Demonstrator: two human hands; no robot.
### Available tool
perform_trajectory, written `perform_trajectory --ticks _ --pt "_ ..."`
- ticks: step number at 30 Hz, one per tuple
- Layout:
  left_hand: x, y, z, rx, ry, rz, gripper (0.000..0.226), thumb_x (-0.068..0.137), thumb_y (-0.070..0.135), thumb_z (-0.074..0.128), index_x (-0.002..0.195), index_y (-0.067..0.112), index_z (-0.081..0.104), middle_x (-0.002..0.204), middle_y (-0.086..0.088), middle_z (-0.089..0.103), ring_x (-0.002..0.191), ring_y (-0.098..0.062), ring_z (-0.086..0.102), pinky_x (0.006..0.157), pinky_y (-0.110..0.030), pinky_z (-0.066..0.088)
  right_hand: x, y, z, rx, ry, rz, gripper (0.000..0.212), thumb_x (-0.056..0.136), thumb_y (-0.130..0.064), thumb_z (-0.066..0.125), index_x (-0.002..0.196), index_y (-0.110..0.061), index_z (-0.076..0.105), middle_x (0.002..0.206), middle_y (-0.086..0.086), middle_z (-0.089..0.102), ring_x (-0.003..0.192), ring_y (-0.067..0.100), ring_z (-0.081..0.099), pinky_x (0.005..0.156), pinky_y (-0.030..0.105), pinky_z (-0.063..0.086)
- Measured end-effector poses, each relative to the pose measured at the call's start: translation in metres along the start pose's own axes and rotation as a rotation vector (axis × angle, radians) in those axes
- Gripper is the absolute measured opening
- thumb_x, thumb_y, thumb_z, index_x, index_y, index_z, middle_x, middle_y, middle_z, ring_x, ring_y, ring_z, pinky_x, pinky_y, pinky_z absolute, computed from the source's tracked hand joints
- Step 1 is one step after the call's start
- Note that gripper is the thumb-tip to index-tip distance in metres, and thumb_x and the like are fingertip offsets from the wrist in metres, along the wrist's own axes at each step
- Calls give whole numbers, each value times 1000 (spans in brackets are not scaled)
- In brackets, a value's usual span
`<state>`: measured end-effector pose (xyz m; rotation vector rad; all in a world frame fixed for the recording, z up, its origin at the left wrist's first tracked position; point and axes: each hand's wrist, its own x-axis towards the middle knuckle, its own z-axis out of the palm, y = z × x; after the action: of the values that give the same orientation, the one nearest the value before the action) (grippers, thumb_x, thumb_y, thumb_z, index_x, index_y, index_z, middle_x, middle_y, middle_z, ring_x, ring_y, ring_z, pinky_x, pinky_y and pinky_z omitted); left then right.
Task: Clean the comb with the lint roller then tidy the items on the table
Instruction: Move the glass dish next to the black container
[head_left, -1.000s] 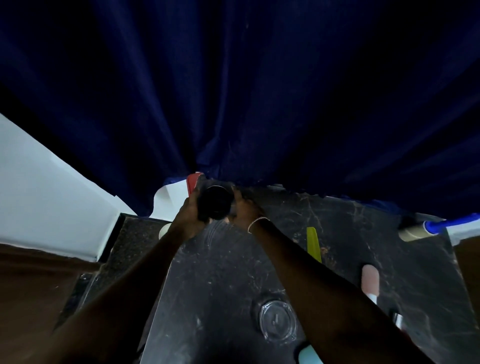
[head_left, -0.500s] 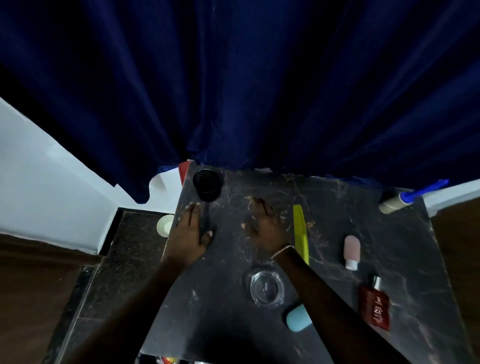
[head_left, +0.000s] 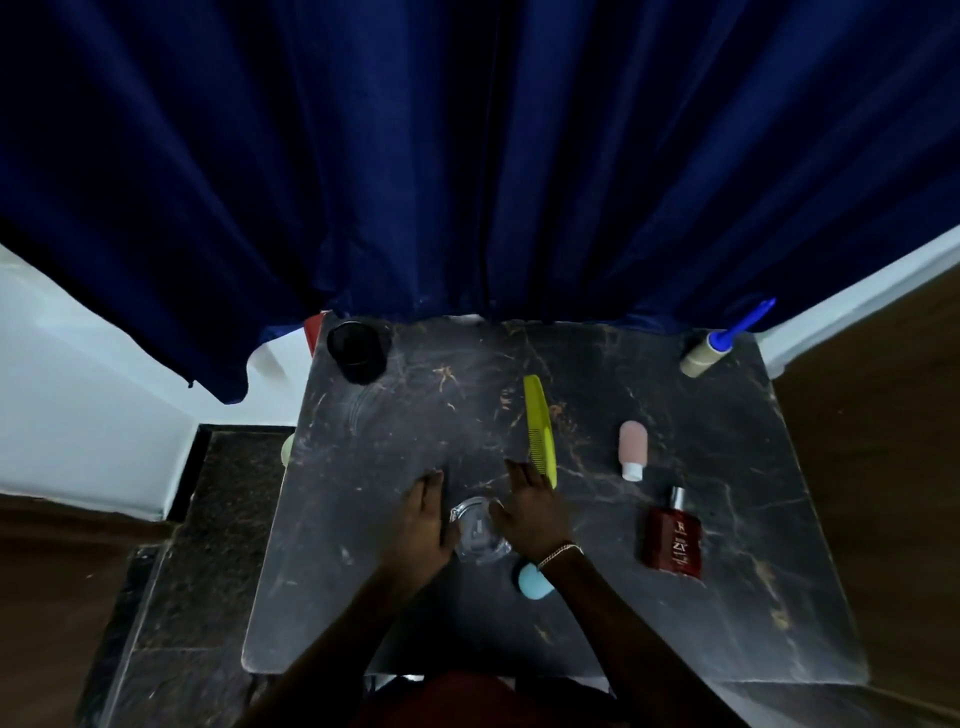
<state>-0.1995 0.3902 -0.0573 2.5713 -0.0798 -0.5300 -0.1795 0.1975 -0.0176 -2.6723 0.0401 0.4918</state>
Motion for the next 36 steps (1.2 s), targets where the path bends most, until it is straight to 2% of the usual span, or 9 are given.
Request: perform_trajectory --ticks 4,7,10,17,20,27,32,34,36 --pt "-4 13 7 -101 -75 -109 79 92 42 63 157 17 26 153 -11 40 130 -33 53 105 -42 47 -10 8 0 59 -117 32 59 91 -28 57 145 -12 37 147 12 42 136 34 41 112 43 38" --pt "-5 18 13 -195 -95 -134 74 88 44 71 147 12 42 138 -11 59 122 -31 60 99 -35 48 -10 11 4 87 -175 101 56 92 -27 56 143 -13 38 141 15 48 128 35 50 107 45 43" --pt "3 5 36 -241 -99 -204 73 83 54 69 140 16 43 127 -6 67 115 -28 65 96 -38 54 -8 13 9 97 -208 147 52 90 -25 55 140 -16 42 137 13 52 124 36 55 101 47 48" --pt "-1 30 22 -255 -76 -298 56 76 23 75 125 15 49 109 -7 73 102 -31 71 82 -31 51 -1 13 22 16 -300 117 47 89 -17 47 136 -17 41 135 16 56 120 39 57 98 50 49" --pt "-1 29 24 -311 -39 -319 46 74 18 76 112 17 51 102 -5 74 97 -29 72 83 -34 55 0 11 20 23 -290 109 45 89 -10 47 134 -14 44 133 16 58 118 37 60 96 47 51" --pt "-5 30 20 -387 9 -328 42 79 18 71 117 21 53 104 -2 72 95 -24 71 85 -35 56 -3 4 19 10 -237 96 45 89 -10 48 134 -14 48 131 13 60 121 33 58 99 42 50" --pt "3 21 10 -450 52 -365 25 92 3 61 94 28 57 87 17 67 97 -20 71 65 -3 43 2 -8 16 2 -182 72 47 85 -12 47 132 -20 46 127 12 61 117 33 61 95 43 51" --pt "5 20 0 -444 67 -329 19 85 11 68 96 24 59 91 13 68 89 -17 68 74 -14 47 8 -12 13 15 -163 56 42 85 -13 48 126 -20 48 124 11 63 114 32 63 92 42 53" --pt "6 16 -12 -414 91 -279 31 76 21 69 105 18 60 94 8 67 84 -14 61 80 -24 46 12 -24 6 26 -133 30 37 87 -14 46 123 -21 49 122 10 64 110 32 65 90 42 54"
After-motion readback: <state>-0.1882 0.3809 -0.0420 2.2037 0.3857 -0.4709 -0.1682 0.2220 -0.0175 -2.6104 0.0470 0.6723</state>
